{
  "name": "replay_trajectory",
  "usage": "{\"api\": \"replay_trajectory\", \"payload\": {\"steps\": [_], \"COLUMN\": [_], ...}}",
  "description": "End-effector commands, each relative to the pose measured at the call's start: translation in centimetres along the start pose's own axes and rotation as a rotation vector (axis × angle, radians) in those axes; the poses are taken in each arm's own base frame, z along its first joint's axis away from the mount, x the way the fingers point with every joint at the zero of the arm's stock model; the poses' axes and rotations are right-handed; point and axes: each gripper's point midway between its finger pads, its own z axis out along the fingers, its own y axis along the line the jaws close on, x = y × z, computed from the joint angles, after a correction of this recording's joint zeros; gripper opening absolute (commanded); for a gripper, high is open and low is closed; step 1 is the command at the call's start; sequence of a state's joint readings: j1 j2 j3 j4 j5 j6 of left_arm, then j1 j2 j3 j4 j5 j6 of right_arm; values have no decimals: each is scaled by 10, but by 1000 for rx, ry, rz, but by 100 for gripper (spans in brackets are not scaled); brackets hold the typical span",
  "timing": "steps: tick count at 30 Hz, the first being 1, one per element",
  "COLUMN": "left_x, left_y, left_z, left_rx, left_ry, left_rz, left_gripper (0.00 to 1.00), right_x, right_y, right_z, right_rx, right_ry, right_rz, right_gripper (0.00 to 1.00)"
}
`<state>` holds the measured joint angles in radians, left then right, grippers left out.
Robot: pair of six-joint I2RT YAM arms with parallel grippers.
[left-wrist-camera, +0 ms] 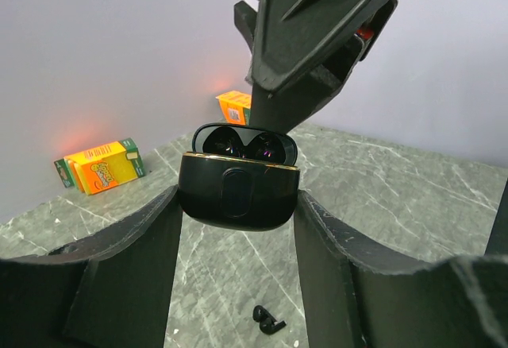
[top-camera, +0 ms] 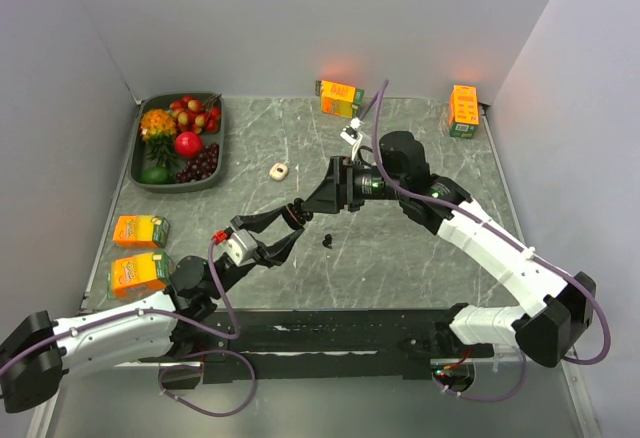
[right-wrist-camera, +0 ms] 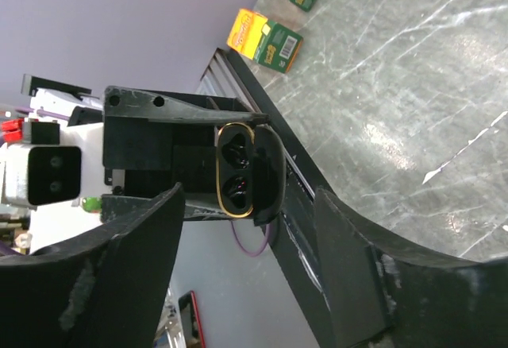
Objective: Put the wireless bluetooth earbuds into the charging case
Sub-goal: Open the charging case, then adjust the charging case.
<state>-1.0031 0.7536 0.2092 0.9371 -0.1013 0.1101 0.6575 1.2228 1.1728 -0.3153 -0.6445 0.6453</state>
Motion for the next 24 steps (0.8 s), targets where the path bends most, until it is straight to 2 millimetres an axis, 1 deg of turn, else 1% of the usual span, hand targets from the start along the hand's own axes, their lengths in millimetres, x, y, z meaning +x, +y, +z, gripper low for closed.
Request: {"api": "replay_trajectory", "payload": {"steps": [1, 3, 7, 12, 15, 19, 24], "left_x": [-26, -28, -28, -30, -32, -33, -36], "left_y": [-3, -6, -7, -9, -10, -11, -11], "left_z": [8, 9, 11, 13, 14, 15, 16], "left_rx": [19, 28, 36, 43, 47, 53, 49], "left_ry": [-86, -91, -89, -94, -99, -101, -110], "left_rz": [-32, -40, -42, -49, -51, -54, -54], "left_gripper": [1, 1, 1, 1, 1, 1, 1], "right_x": [-18, -16, -16, -15, -14, -10, -6], "right_y": [19, 15, 15, 9, 4, -2, -7], "right_z": [-2, 1, 5, 9, 11, 14, 13], "right_rx": [-57, -48, -57, -35, -23, -5, 11], "right_ry": [-39, -30, -22, -5, 3, 22, 33], "right_rz": [-55, -57, -59, -68, -68, -61, -64], "right_gripper": [67, 65, 58, 56, 52, 44, 45]}}
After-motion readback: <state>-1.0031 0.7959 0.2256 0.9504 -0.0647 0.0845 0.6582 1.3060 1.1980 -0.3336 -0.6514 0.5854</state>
